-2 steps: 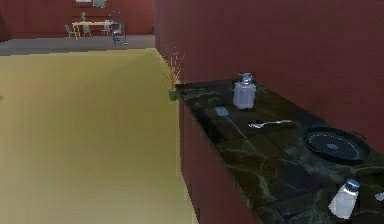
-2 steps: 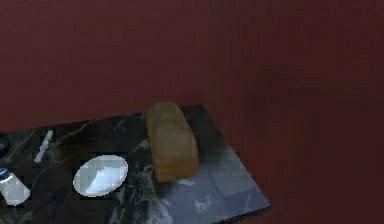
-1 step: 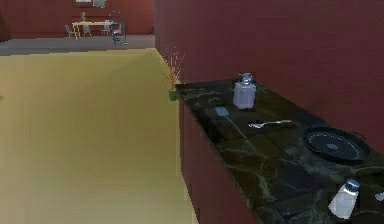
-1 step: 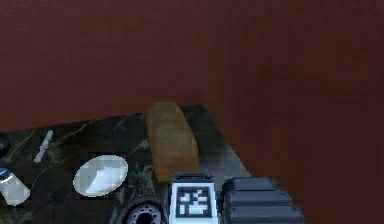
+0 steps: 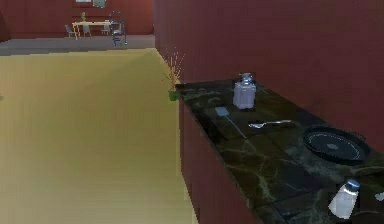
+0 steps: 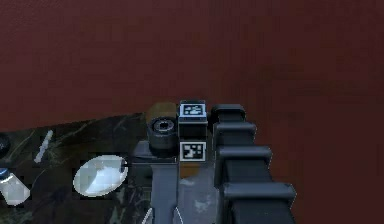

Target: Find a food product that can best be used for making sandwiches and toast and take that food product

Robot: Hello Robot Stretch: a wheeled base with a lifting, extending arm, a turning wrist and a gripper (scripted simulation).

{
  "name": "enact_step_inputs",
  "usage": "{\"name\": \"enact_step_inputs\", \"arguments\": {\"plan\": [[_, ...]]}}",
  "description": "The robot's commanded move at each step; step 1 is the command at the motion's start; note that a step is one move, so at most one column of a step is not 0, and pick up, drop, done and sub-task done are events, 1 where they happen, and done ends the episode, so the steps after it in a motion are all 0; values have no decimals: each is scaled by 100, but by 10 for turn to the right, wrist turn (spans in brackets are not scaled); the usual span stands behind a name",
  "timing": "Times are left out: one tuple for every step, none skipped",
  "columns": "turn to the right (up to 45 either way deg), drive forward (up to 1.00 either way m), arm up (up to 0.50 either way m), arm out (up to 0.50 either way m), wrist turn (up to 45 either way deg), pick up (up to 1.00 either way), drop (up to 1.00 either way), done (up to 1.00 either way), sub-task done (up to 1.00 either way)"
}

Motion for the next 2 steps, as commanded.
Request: {"name": "enact_step_inputs", "arguments": {"plan": [[0,0,0,0,450,0,0,0,0],[0,0,0,0,450,0,0,0,0]]}}
